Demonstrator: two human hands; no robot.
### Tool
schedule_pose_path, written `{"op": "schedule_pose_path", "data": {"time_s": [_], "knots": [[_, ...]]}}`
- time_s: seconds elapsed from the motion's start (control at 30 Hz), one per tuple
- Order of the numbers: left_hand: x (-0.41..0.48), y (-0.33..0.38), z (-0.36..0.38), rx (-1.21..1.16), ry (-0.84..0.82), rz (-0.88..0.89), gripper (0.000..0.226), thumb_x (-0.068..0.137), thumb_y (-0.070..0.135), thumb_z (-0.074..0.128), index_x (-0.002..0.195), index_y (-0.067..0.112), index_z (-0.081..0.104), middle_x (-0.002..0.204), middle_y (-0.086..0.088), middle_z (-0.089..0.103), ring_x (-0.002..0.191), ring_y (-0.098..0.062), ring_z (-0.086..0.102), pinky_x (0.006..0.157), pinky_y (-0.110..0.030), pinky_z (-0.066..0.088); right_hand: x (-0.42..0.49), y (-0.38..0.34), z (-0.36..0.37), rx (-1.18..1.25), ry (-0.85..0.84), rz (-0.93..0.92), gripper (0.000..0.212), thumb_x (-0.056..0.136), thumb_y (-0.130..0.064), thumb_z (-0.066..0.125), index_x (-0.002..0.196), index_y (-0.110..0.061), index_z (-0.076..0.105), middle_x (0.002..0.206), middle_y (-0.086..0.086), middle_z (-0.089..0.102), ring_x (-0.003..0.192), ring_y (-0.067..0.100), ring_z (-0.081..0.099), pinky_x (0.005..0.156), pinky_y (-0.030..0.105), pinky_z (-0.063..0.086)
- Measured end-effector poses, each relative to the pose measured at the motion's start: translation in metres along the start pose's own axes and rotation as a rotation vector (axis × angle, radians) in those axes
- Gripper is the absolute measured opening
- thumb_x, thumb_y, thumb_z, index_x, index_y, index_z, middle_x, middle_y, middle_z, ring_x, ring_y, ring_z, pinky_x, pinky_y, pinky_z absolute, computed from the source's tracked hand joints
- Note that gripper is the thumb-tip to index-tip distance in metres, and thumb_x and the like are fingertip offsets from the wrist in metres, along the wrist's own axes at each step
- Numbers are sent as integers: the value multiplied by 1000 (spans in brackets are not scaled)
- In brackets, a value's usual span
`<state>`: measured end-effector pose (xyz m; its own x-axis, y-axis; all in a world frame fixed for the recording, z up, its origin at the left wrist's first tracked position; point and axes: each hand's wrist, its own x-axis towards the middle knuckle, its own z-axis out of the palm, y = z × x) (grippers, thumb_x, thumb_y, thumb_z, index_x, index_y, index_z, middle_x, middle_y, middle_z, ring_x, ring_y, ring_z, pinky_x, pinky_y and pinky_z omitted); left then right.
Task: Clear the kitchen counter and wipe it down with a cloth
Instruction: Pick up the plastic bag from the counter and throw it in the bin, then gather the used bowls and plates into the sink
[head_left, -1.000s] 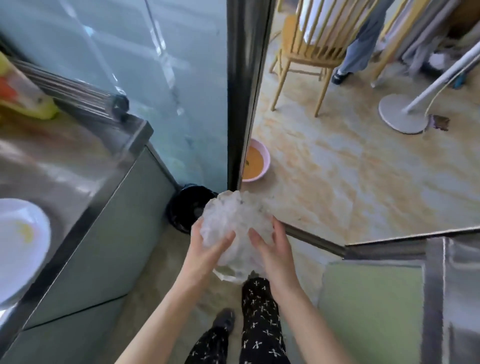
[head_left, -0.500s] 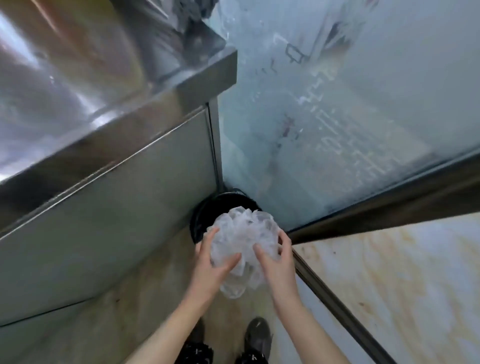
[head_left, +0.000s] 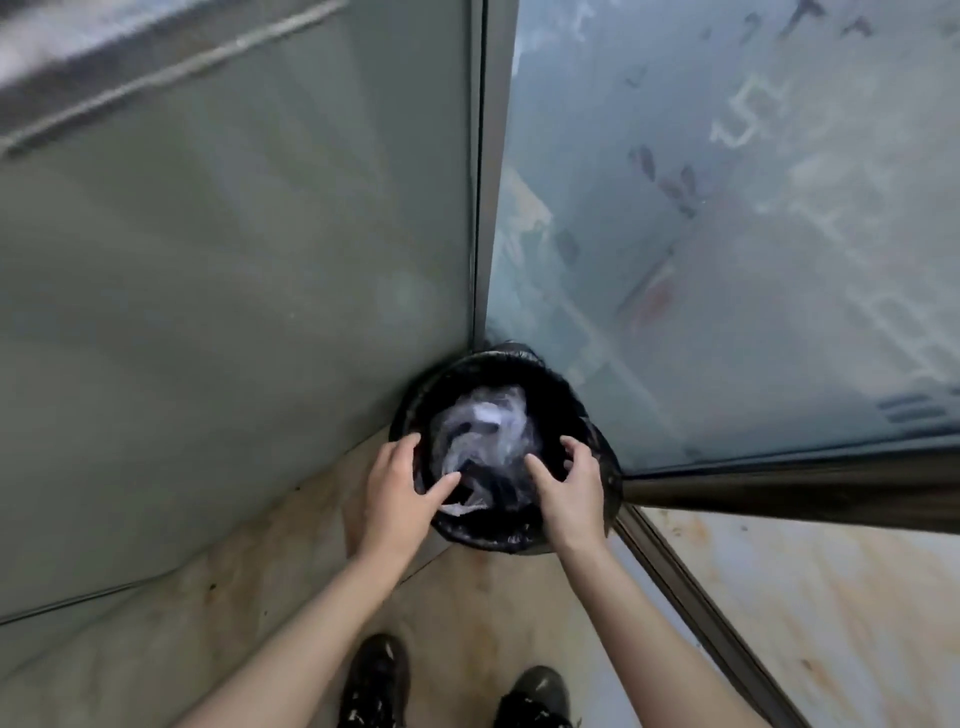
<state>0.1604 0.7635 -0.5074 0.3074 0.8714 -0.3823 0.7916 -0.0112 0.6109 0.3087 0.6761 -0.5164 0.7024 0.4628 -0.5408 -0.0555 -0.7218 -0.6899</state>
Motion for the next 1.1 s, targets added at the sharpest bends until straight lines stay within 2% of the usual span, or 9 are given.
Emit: {"op": "schedule_pose_path", "data": {"time_s": [0.07, 0.17, 0.3, 0.53, 0.6, 0.67, 0.8, 0.93, 1.1], "knots": [[-25, 17, -26, 10, -9, -12, 52, 79, 30, 71, 123, 8, 54, 121, -9, 57, 109, -23, 53, 89, -25, 37, -26, -19, -19, -21, -30, -35, 48, 85, -26, 66, 128, -13, 49, 130, 8, 48, 111, 17, 50, 96, 29, 39], [-66, 50, -76, -17, -71, -87, 51, 80, 33, 69, 123, 12, 53, 117, -5, 59, 104, -21, 56, 87, -30, 43, -74, -61, -61, -73, -109, -60, 41, 85, -26, 65, 123, -17, 51, 126, 5, 53, 100, 10, 49, 90, 28, 43], [-134, 112, -161, -10, -150, -118, 49, 82, 45, 62, 125, 26, 48, 113, 10, 58, 98, -9, 56, 84, -29, 47, -151, -132, -118, -153, -219, -159, 37, 87, -21, 64, 121, -14, 53, 121, 3, 54, 106, 12, 52, 87, 24, 41], [-263, 188, -281, -214, -175, -99, 36, 85, 32, 64, 117, 20, 56, 109, 8, 62, 102, -7, 59, 92, -24, 44, -268, -231, -195, -363, -373, -393, 35, 86, -17, 64, 120, -11, 55, 117, 5, 55, 105, 14, 52, 85, 19, 41], [-291, 195, -307, -283, -116, -136, 33, 85, 31, 64, 117, 22, 56, 108, 10, 62, 101, -4, 58, 93, -22, 44, -297, -246, -201, -372, -396, -436, 35, 86, -18, 64, 120, -13, 56, 117, 2, 55, 107, 15, 53, 90, 26, 44], [-317, 197, -331, -354, -43, -165, 28, 86, 28, 63, 113, 23, 58, 104, 11, 64, 98, -2, 59, 91, -19, 45, -325, -257, -201, -360, -427, -458, 34, 86, -19, 64, 119, -14, 56, 115, -1, 56, 106, 14, 53, 92, 29, 45], [-357, 190, -370, -473, 111, -233, 17, 86, 19, 64, 103, 22, 61, 96, 8, 66, 92, 1, 60, 79, -7, 43, -374, -281, -182, -335, -528, -493, 31, 86, -23, 64, 116, -18, 57, 109, -8, 56, 101, 8, 53, 88, 23, 43], [-383, 153, -400, -503, 187, -304, 20, 85, 19, 65, 92, 36, 58, 93, 12, 67, 89, 0, 62, 82, -21, 48, -401, -311, -136, -340, -610, -526, 28, 87, -22, 63, 114, -19, 57, 111, -5, 58, 102, 10, 54, 87, 24, 42], [-388, 84, -448, -445, 261, -415, 20, 84, 16, 65, 86, 34, 60, 91, 11, 68, 88, -5, 63, 84, -29, 51, -411, -357, -61, -457, -713, -646, 28, 89, -26, 60, 116, -21, 55, 113, -10, 56, 105, 7, 52, 93, 23, 41]]}}
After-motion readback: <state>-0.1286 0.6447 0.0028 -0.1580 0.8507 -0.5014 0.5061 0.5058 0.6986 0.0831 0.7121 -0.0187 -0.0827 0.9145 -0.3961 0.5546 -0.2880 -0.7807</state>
